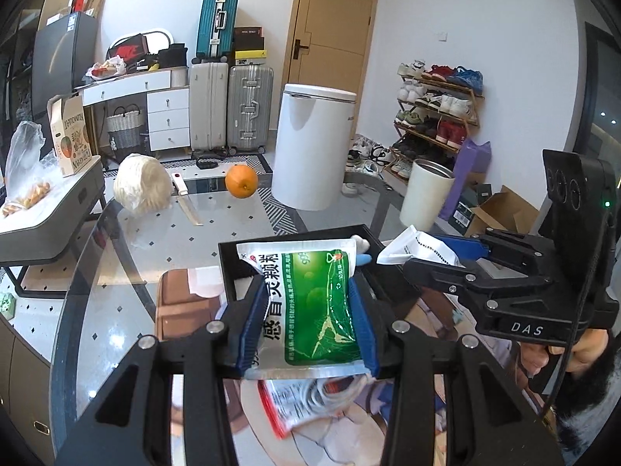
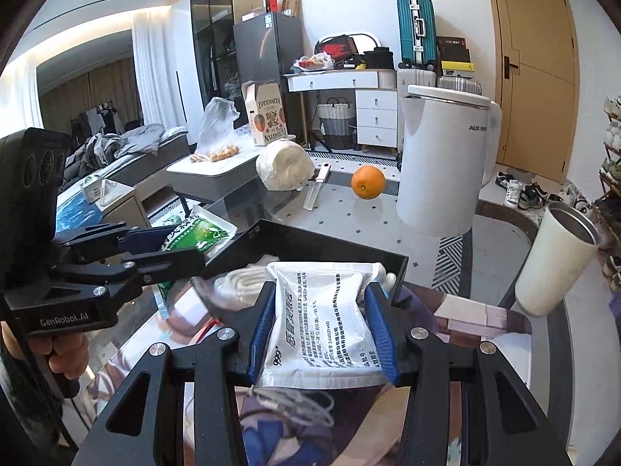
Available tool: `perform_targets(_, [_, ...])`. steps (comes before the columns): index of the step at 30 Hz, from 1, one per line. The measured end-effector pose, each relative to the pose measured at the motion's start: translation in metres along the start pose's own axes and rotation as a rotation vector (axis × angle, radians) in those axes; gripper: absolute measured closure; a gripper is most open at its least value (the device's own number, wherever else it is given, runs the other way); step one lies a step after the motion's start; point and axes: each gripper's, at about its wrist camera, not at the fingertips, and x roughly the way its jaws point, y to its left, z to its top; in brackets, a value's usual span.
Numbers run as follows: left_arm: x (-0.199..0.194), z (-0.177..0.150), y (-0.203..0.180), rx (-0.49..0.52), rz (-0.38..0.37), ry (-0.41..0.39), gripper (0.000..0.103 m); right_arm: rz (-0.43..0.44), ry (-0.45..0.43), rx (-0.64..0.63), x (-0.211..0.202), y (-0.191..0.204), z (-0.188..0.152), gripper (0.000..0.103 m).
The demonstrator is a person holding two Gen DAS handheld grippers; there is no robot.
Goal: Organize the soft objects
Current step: 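Lift both packets and carry them over the black box, then release the green packet into the box with the left gripper while the right drops the white packet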
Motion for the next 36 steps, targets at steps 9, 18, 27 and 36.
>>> perform_targets(9, [0.034,0.010,0.014,-0.015,0.007,0.047,0.062,-0.029,0.071,-0.046,0.038,-0.001,0.006,0.057])
perform_targets(18, [0.069,0.014,0.019,-0.010,0.007,0.107,0.062,-0.044,0.130,-0.105,0.068,-0.001,0.011,0.057])
perform_targets(27, [0.087,0.014,0.019,0.012,0.019,0.134,0.061,-0.087,0.164,-0.202,0.086,0.005,0.014,0.056])
perform_targets(36, [0.096,0.011,0.017,0.045,0.044,0.163,0.055,-0.069,0.208,-0.269,0.091,0.007,0.015,0.044])
